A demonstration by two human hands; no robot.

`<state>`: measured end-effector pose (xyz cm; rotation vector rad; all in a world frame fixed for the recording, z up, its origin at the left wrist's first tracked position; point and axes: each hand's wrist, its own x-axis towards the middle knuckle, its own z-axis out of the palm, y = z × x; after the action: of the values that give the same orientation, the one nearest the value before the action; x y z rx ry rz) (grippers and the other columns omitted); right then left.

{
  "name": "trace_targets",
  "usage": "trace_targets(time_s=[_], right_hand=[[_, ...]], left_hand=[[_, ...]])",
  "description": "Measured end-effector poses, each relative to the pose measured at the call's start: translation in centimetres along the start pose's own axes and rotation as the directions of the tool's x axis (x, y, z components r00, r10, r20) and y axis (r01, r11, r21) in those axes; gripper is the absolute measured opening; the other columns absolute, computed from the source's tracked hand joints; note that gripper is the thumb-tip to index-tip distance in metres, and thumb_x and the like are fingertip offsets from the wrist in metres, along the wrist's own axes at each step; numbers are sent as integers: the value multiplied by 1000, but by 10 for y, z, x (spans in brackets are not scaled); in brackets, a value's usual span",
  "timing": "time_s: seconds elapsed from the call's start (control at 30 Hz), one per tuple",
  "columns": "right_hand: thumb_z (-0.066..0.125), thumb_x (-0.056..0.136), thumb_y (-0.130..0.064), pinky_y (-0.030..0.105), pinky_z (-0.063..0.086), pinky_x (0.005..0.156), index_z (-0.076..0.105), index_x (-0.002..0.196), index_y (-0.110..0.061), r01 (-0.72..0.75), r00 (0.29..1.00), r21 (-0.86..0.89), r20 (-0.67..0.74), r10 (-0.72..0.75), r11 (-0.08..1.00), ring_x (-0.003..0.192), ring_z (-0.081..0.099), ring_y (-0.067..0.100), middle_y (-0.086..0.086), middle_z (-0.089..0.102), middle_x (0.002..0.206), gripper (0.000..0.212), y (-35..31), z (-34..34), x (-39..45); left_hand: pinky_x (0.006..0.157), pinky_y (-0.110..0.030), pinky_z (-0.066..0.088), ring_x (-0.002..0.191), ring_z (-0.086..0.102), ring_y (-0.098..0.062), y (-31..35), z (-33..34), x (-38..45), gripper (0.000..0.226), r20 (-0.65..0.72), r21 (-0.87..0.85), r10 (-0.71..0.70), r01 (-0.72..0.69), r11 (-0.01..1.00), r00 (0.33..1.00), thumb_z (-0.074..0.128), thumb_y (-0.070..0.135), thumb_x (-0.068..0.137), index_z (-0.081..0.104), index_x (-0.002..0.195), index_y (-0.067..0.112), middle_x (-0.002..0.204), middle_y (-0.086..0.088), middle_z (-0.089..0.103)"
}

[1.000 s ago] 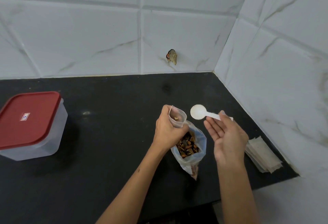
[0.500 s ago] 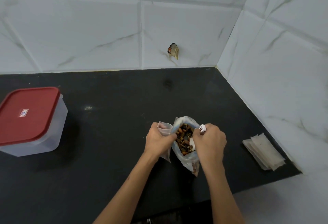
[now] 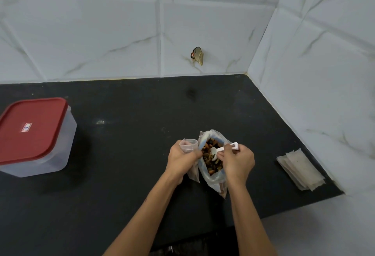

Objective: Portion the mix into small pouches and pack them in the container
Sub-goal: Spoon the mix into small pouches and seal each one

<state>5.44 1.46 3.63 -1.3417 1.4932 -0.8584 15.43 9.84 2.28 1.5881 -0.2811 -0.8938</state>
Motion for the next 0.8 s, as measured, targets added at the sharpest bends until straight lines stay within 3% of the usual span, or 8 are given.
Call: trace_targets(time_s=[0.2,0.33,0.43,0.5,0.63,0.8], right_hand=[[65,89,-15,33,60,68,62,78,-12,42,990,-151,141,-20,988,63,71,13,5,71,72,11,-5,-14,11],[64,88,-19,34,58,70,63,81,-12,234,971,-328,121,-205,915,71,67,14,2,67,74,10,-4,-7,6],[62,90,-19,31,53,67,63,81,-9,296,955,-329,118,-272,897,69,61,14,2,64,73,13,-4,3,-1],[62,89,-18,35,57,69,63,77,-9,225,972,-267,125,-198,937,68,66,15,3,67,71,15,-4,3,3],[65,88,-7,36,60,73,61,74,-7,-148,962,-44,227,154,988,65,72,20,14,71,69,15,-9,-13,21],[64,88,-3,32,60,69,63,91,2,-305,938,102,207,279,947,67,72,23,20,71,80,5,-3,-11,21]], left_hand=[[83,-41,58,95,67,-21,-3,-1,2,34,-14,-26,-15,15,1000,1000,70,0,74,60,103,15,103,-10,66],[81,-41,59,93,68,-21,-5,1,3,35,-46,-48,-12,10,999,999,74,2,73,61,103,15,102,-10,68],[77,-37,59,90,69,-20,-5,4,2,34,-54,-37,8,-10,999,999,78,6,72,62,101,14,97,-8,69],[74,-33,59,89,69,-19,-4,5,1,34,-55,-23,21,-22,999,998,77,5,73,62,102,12,96,-8,69],[77,-38,60,91,69,-21,-3,5,2,32,-56,-43,3,-6,999,998,75,2,74,63,102,12,99,-10,69],[77,-40,60,88,70,-21,-4,7,3,27,-56,-28,2,-3,1000,998,76,5,74,64,97,13,95,-9,71]])
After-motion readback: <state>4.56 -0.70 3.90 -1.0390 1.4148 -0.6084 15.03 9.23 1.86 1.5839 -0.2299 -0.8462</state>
